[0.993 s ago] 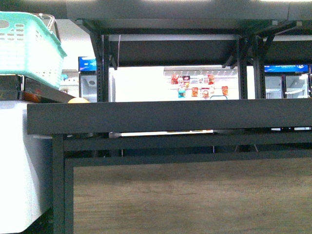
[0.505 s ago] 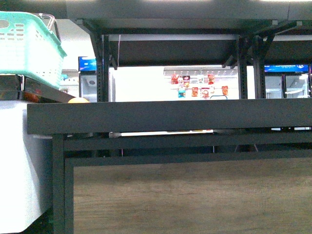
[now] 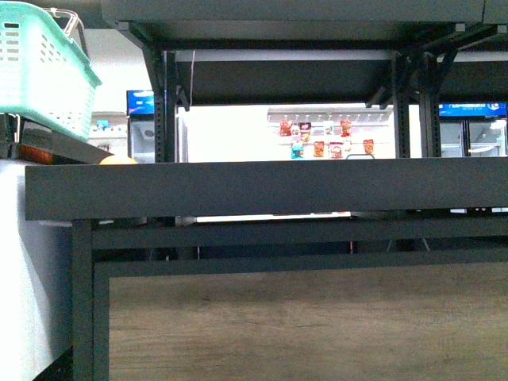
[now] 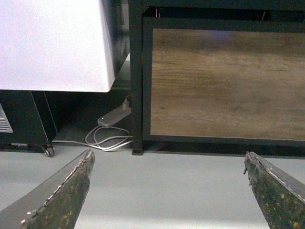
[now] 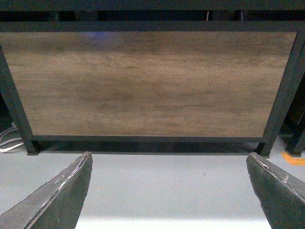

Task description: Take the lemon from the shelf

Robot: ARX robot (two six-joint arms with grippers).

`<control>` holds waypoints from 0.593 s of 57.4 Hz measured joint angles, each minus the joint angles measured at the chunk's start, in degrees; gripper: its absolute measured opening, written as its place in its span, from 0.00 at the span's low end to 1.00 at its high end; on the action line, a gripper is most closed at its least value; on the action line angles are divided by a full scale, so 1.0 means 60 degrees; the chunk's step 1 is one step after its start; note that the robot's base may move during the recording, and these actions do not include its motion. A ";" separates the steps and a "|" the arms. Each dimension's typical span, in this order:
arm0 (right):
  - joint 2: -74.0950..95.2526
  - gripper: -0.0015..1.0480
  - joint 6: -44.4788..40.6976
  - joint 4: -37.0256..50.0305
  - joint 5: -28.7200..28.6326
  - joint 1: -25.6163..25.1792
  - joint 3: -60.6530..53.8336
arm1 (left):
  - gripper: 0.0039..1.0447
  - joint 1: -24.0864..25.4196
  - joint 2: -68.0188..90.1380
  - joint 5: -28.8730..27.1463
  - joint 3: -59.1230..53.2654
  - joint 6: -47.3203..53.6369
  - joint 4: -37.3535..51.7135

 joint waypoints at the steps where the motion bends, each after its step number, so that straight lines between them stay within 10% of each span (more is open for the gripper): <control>1: 0.0000 0.93 0.0000 0.0000 -0.0004 0.0000 0.0000 | 0.92 0.0000 0.0000 0.0011 0.0000 0.0004 0.0000; 34: 0.0000 0.93 0.0000 0.0000 0.0004 0.0000 0.0000 | 0.92 0.0000 0.0000 0.0007 0.0000 0.0004 0.0000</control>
